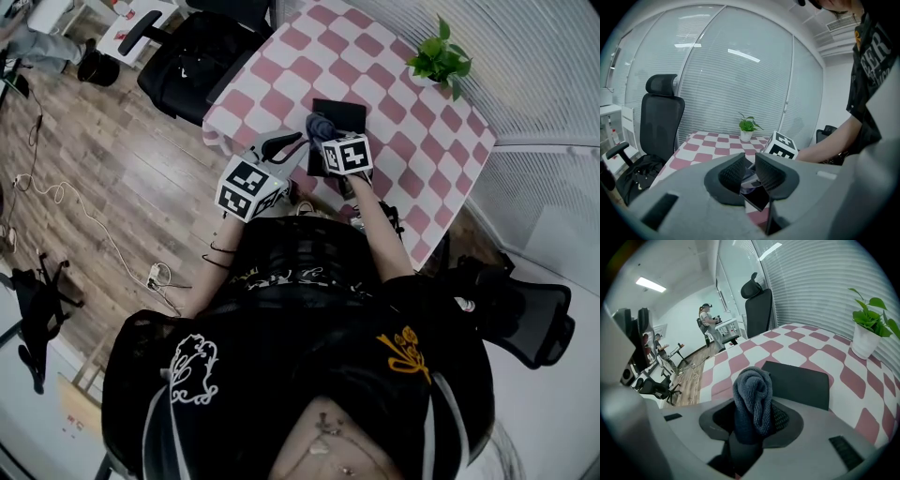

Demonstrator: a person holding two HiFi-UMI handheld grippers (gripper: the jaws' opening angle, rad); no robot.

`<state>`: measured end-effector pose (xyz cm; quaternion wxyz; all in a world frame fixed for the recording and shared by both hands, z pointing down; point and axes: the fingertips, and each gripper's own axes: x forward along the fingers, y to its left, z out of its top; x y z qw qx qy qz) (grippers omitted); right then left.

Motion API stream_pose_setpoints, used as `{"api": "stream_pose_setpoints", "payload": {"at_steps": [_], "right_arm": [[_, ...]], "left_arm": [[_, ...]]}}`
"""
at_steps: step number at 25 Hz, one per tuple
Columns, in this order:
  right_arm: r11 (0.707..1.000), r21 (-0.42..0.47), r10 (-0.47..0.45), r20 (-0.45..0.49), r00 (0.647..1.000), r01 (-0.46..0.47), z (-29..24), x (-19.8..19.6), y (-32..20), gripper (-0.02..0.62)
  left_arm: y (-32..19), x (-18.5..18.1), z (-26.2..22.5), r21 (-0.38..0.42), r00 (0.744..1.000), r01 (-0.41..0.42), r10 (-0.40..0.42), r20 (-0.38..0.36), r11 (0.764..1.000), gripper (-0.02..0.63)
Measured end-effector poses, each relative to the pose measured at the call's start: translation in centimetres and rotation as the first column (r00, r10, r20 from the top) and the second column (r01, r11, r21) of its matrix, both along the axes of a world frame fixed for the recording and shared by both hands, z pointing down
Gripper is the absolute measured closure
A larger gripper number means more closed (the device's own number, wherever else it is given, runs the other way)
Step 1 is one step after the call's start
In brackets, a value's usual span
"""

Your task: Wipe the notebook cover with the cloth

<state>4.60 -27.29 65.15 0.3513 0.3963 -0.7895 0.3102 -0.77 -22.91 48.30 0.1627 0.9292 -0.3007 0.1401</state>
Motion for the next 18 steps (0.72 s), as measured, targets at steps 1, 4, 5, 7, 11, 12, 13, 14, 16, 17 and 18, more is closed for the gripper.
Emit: {"api": "stream_pose_setpoints", "payload": {"at_steps": [1,4,5,7,11,12,13,14,16,17,18], "right_arm": [[1.000,0.000,0.011,-0.001,1.000,-0.011,0.0,0.5,0.0,0.463],[0.999,0.002,0.052,-0.009,0.999,-0.052,-0.1,2.5,0.0,0.463],[0.998,0.002,0.064,-0.017,0.998,-0.064,-0.1,3.3,0.0,0.463],[0.996,0.003,0.089,-0.032,0.995,-0.089,0.0,4.9,0.0,0.463],[0.986,0.006,0.166,-0.039,0.985,-0.166,-0.1,8.3,0.3,0.463],[0.983,0.007,0.183,-0.041,0.982,-0.183,-0.1,9.0,0.4,0.463],[0.980,0.007,0.198,-0.042,0.979,-0.198,-0.2,9.7,0.6,0.463],[0.978,0.006,0.210,-0.043,0.977,-0.210,-0.2,10.3,0.7,0.463],[0.972,0.000,0.233,-0.042,0.972,-0.233,-0.1,11.3,1.0,0.463],[0.970,-0.004,0.243,-0.039,0.969,-0.244,0.0,11.7,1.1,0.463],[0.967,-0.007,0.253,-0.037,0.967,-0.253,0.0,12.1,1.2,0.463]], "left_arm": [[0.0,0.1,0.0,0.000,1.000,-0.004,0.004,0.000,1.000,0.531],[0.1,0.6,0.0,-0.002,1.000,-0.019,0.019,-0.004,1.000,0.531],[0.1,0.8,0.0,-0.003,1.000,-0.026,0.026,-0.003,1.000,0.531],[0.1,1.4,0.1,-0.004,0.999,-0.041,0.041,-0.005,0.999,0.531],[0.4,2.6,0.2,-0.004,0.997,-0.076,0.076,-0.011,0.997,0.531],[0.5,3.0,0.2,-0.004,0.996,-0.085,0.085,-0.013,0.996,0.531],[0.6,3.2,0.2,-0.003,0.996,-0.094,0.094,-0.014,0.996,0.531],[0.7,3.5,0.2,-0.003,0.995,-0.101,0.101,-0.014,0.995,0.531],[0.7,3.8,0.2,-0.003,0.994,-0.111,0.111,-0.013,0.994,0.531],[0.7,3.9,0.2,-0.003,0.993,-0.114,0.114,-0.013,0.994,0.531],[0.7,4.0,0.2,-0.002,0.993,-0.115,0.115,-0.013,0.993,0.531]]}}
